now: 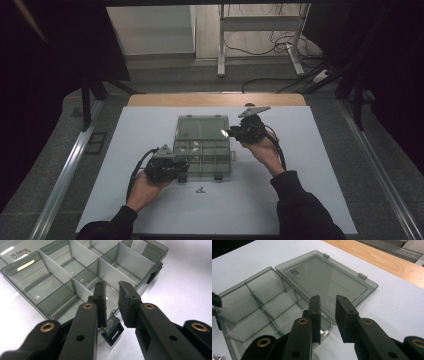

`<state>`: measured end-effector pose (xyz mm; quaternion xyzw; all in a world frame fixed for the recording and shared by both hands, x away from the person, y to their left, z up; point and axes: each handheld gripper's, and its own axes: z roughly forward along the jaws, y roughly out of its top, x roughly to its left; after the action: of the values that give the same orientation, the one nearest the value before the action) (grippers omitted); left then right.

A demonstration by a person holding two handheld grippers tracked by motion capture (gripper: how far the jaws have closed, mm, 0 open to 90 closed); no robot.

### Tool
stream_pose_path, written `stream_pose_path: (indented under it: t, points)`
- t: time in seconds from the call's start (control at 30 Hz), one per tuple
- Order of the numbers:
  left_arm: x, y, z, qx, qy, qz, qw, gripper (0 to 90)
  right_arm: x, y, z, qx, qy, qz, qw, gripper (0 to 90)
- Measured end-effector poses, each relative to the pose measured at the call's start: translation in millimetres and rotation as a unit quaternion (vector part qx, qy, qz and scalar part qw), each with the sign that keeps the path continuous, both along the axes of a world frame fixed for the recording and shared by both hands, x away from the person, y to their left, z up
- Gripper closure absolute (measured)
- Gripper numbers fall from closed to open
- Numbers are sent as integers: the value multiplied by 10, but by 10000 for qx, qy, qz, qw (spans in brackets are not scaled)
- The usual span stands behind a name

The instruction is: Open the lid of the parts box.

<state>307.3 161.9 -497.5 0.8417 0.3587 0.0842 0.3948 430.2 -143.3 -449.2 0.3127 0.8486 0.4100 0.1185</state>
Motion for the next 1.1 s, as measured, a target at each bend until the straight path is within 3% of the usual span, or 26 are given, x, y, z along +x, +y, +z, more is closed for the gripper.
stream_pose_path:
  t: [0.7,1.1]
  points:
    - [-109,99,82,49,-116,116,9999,569,-219,-39,37,-74,28,113,9999,615]
    - [-156,132,112,68,-153,123,9998,497,-401,-166,36,-87,51,145,9998,540]
